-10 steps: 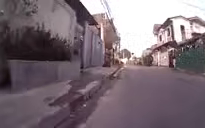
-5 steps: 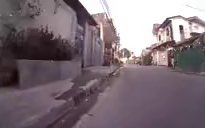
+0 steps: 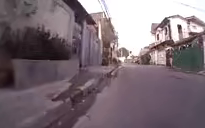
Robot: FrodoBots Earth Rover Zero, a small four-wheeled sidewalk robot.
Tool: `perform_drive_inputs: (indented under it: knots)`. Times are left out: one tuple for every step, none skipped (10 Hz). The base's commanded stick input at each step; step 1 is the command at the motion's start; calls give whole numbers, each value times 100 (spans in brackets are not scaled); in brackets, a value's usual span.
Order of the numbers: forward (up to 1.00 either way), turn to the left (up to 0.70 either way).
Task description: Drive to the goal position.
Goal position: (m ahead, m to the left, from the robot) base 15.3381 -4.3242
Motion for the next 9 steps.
perform_drive_inputs:
  knots:
    - [100, -40]
    - [100, -40]
    - [100, -40]
    - [100, -40]
    - [100, -40]
    - [100, -40]
    - [100, -40]
    - [100, -37]
    - [100, -4]
